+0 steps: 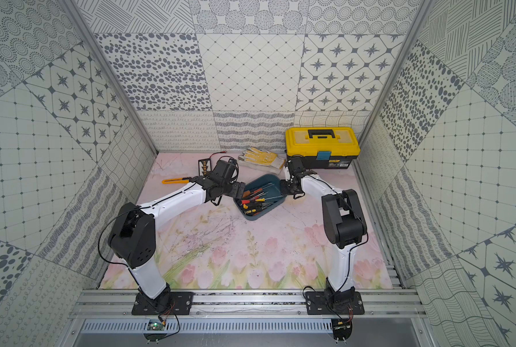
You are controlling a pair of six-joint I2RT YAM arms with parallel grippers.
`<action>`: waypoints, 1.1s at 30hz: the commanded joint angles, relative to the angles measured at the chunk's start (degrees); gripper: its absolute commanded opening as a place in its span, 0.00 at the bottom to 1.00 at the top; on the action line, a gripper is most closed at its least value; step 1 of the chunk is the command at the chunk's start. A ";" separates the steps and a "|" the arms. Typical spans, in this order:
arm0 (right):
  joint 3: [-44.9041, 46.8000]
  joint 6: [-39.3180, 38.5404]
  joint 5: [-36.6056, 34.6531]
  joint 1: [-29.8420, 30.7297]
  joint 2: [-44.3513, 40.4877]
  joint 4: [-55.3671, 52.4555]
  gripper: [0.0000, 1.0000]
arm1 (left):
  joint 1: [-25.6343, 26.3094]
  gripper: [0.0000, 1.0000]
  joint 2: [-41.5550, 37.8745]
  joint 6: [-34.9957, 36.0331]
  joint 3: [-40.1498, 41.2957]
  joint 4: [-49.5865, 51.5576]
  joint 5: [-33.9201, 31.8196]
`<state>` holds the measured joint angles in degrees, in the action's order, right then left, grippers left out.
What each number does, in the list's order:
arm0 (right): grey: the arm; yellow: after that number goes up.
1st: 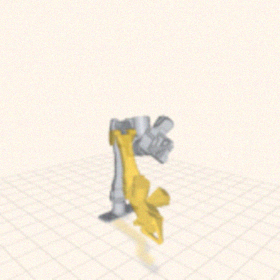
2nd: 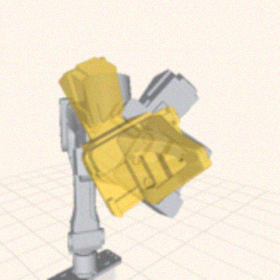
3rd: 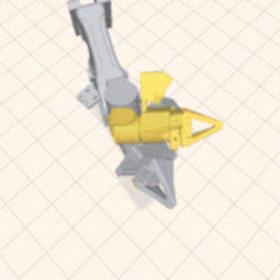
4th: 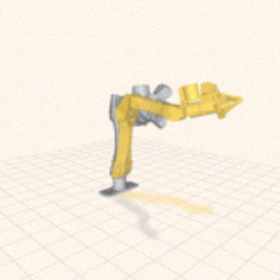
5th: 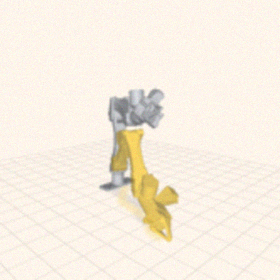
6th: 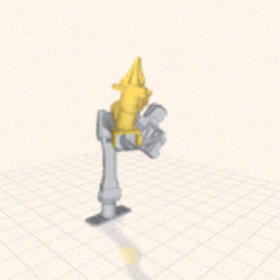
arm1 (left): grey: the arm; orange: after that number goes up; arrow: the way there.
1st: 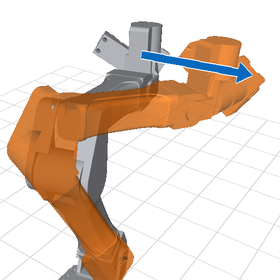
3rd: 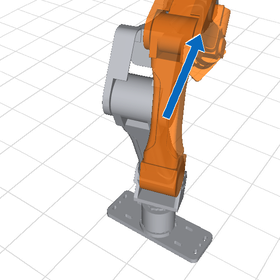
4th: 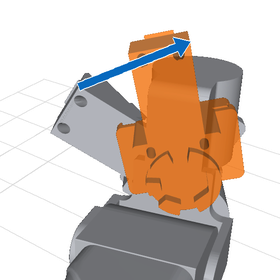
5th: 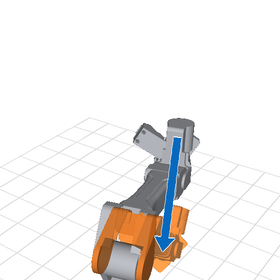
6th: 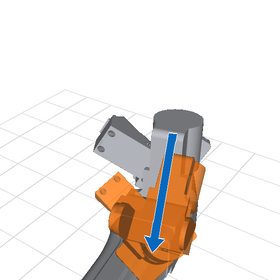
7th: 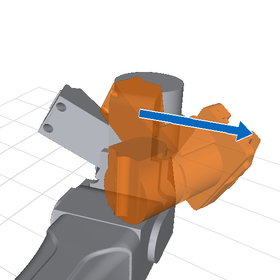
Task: Take out the screwdriver from the storage box
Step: Move the storage box to the center of the board.
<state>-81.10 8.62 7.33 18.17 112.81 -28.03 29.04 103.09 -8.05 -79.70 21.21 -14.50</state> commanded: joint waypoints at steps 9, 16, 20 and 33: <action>-5.44 -6.04 8.80 4.09 3.50 -0.97 0.00 | -1.88 0.99 2.28 10.92 -6.80 15.03 9.54; -7.85 -9.05 12.58 4.98 5.34 -1.73 0.00 | -1.86 0.99 5.12 13.04 -9.07 20.37 12.88; -9.24 -10.28 15.00 5.95 6.09 -2.06 0.00 | -1.86 0.99 6.28 13.85 -8.60 21.98 14.81; -13.12 -10.98 15.87 7.23 8.22 -2.91 0.00 | -2.63 0.74 9.19 11.88 -5.51 20.25 16.64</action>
<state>-91.44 -3.27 18.39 25.12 120.49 -32.38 27.07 111.77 4.36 -86.04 40.10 -1.06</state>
